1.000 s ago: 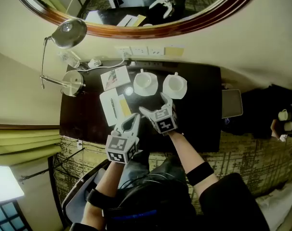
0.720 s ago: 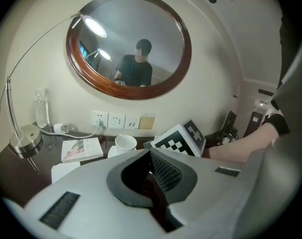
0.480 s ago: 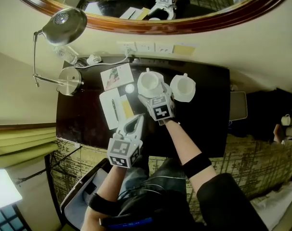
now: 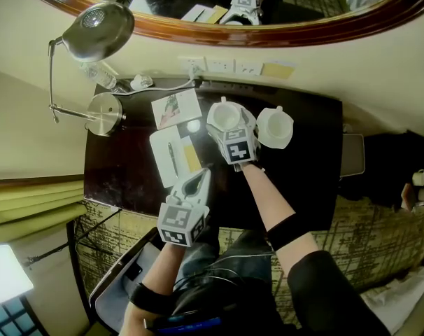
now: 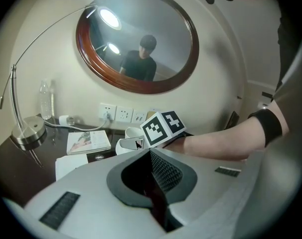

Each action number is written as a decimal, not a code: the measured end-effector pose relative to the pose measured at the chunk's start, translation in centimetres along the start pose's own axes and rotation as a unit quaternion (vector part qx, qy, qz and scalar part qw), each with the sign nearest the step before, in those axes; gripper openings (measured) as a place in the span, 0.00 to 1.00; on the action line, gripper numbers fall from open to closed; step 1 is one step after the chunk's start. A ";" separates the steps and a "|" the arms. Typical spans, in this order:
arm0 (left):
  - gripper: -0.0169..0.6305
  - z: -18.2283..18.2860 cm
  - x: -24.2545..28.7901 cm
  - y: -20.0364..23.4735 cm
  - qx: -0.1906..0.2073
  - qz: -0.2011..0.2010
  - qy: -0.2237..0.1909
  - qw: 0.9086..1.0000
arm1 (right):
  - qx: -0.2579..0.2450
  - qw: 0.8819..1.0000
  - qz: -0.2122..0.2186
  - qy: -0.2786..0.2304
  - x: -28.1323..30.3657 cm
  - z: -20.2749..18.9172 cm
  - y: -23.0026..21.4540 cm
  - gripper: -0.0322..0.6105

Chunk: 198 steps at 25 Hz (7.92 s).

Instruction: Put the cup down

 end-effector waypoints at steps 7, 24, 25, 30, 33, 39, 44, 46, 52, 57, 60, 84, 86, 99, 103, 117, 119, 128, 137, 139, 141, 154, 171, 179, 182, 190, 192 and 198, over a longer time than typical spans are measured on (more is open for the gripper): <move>0.03 -0.2 0.0 0.4 0.001 -0.011 0.005 1.000 | -0.022 1.000 0.011 0.001 0.6 0.3 0.3 0.74; 0.03 -0.8 0.5 0.3 -0.001 -0.004 0.015 1.000 | -0.040 0.999 0.020 -0.025 -1.1 1.5 0.5 0.73; 0.03 -0.9 0.5 0.1 -0.002 -0.003 0.016 1.000 | -0.039 0.999 0.022 -0.029 -1.7 1.7 0.6 0.73; 0.03 -1.3 0.4 -1.1 0.003 -0.006 0.016 1.000 | -0.028 0.998 0.027 -0.046 -4.9 1.9 1.1 0.73; 0.03 -1.8 0.2 -1.8 0.005 -0.004 0.021 1.000 | -0.024 0.998 0.028 -0.053 -7.2 1.3 1.2 0.73; 0.03 -3.2 0.0 -3.9 0.012 -0.007 0.031 0.999 | -0.016 0.998 0.018 -0.050 -12.0 -2.2 1.0 0.73; 0.03 -4.5 0.2 -5.9 0.017 -0.013 0.041 0.999 | 0.009 1.000 -0.004 -0.027 -15.4 -7.4 0.1 0.73; 0.03 -4.9 0.4 -6.8 0.021 -0.020 0.043 0.999 | 0.018 1.000 -0.017 -0.019 -16.5 -9.4 -0.6 0.73; 0.03 -5.3 0.5 -8.8 0.026 -0.027 0.040 0.999 | 0.042 0.998 -0.050 0.012 -18.8 -13.8 -2.5 0.73; 0.03 -5.3 0.0 -9.3 0.026 -0.016 0.031 0.999 | 0.047 0.997 -0.051 0.018 -19.2 -15.4 -2.7 0.73; 0.03 -5.4 -0.4 -9.5 0.026 -0.010 0.028 0.999 | 0.048 0.998 -0.046 0.022 -19.2 -16.3 -2.4 0.74; 0.03 -4.8 -3.7 -14.0 0.046 0.003 -0.014 0.999 | 0.002 0.999 0.012 0.034 -24.2 -17.5 -1.9 0.82; 0.03 -4.7 -3.9 -14.6 0.046 0.003 -0.019 0.999 | -0.001 1.000 0.019 0.025 -25.8 -16.8 -1.9 0.81; 0.03 -4.6 -4.7 -17.7 0.048 0.005 -0.038 0.998 | -0.004 0.999 0.023 -0.029 -35.2 -12.9 -4.9 0.39; 0.03 -4.5 -4.8 -17.9 0.047 0.003 -0.041 0.998 | 0.004 0.999 -0.026 -0.037 -37.8 -12.9 -7.2 0.18; 0.03 -3.4 -5.6 -17.8 0.066 0.008 -0.046 0.997 | 0.043 0.997 -0.027 -0.059 -40.7 -12.6 -7.8 0.05; 0.03 -3.6 -5.5 -18.0 0.075 0.004 -0.041 0.996 | 0.045 0.997 -0.019 -0.057 -40.5 -12.6 -7.6 0.05; 0.03 -3.2 -5.0 -17.1 0.048 0.008 -0.043 0.998 | 0.053 0.997 -0.010 -0.054 -40.0 -12.5 -7.3 0.05; 0.29 -1.4 0.4 -15.8 0.056 -0.030 0.007 0.998 | 0.066 0.997 -0.013 -0.043 -38.5 -11.8 -8.1 0.05; 0.38 -0.7 2.8 -15.4 0.061 -0.043 0.023 0.997 | 0.066 0.997 -0.018 -0.028 -37.8 -11.8 -8.5 0.05; 0.46 0.1 5.3 -15.2 0.071 -0.058 0.043 0.995 | 0.072 0.997 -0.023 -0.012 -37.3 -11.8 -8.9 0.05; 0.85 2.0 20.5 -15.0 0.134 -0.099 0.148 0.975 | 0.108 0.993 -0.041 0.008 -34.1 -10.6 -9.6 0.05; 0.87 -0.7 28.6 -13.1 0.213 -0.068 0.240 0.945 | 0.148 0.987 -0.062 0.021 -33.9 -13.5 -9.2 0.05; 0.69 -0.9 28.5 -12.6 0.228 -0.039 0.262 0.937 | 0.155 0.985 -0.069 0.022 -35.2 -14.5 -9.6 0.05; 0.69 -0.9 28.1 -12.5 0.221 -0.040 0.260 0.939 | 0.155 0.986 -0.065 0.021 -35.3 -14.5 -9.5 0.05; 0.69 1.8 24.1 -12.9 0.206 -0.065 0.230 0.949 | 0.144 0.988 -0.047 0.017 -35.1 -13.8 -8.7 0.05; 0.69 2.4 22.3 -12.8 0.206 -0.070 0.223 0.950 | 0.140 0.989 -0.039 0.015 -34.9 -13.5 -8.3 0.05; 0.69 2.0 16.8 -11.5 0.195 -0.073 0.222 0.953 | 0.118 0.993 -0.006 0.013 -33.6 -12.1 -6.9 0.05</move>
Point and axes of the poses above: the fingertips, and each gripper's own axes: x forward along the fingers, y to its left, z out of its top, the point moved 4 cm from there along -x, backward along the fingers, and after that the axes turned 10 degrees about -x, right-handed, at the moved point
